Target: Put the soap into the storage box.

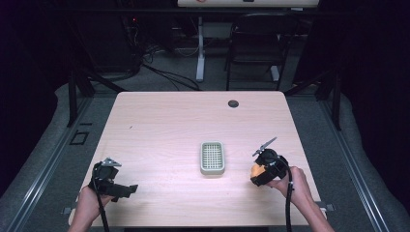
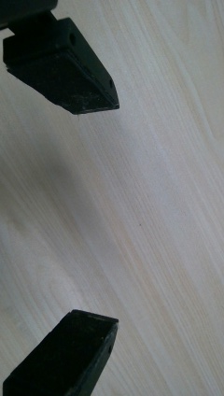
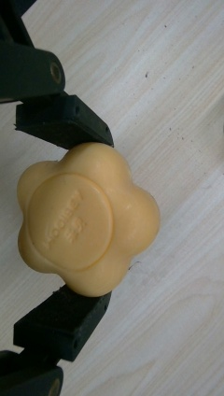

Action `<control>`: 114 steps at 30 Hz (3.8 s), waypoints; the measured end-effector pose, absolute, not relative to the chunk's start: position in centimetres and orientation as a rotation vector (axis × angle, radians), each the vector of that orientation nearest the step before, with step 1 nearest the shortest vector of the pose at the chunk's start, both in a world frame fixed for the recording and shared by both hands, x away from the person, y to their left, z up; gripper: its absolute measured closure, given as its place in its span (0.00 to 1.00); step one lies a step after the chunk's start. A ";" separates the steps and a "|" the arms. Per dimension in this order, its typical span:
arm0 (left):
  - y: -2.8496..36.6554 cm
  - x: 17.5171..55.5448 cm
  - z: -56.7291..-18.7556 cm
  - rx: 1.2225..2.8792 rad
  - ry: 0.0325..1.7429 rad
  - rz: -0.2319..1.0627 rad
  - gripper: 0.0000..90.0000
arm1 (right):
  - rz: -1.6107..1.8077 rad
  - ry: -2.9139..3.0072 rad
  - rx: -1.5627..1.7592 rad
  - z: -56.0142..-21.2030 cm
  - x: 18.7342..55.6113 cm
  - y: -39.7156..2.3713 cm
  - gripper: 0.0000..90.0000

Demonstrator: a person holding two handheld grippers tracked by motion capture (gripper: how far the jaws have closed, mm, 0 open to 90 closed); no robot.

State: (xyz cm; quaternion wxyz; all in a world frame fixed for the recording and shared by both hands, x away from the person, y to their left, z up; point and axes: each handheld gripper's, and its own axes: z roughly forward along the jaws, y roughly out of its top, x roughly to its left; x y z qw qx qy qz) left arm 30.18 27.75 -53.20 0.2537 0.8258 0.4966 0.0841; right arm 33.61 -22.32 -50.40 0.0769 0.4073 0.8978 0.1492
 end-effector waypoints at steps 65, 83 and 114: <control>27.8 30.2 -53.1 2.231 1.326 0.251 0.00 | 0.458 2.701 1.123 -47.3 38.5 -17.4 0.28; 27.8 30.3 -53.0 2.228 1.325 0.249 0.00 | 0.448 2.725 1.070 -46.5 39.3 -15.5 0.28; 27.9 30.4 -53.1 2.227 1.325 0.250 0.00 | 0.423 2.770 0.982 -47.0 41.1 -11.3 0.28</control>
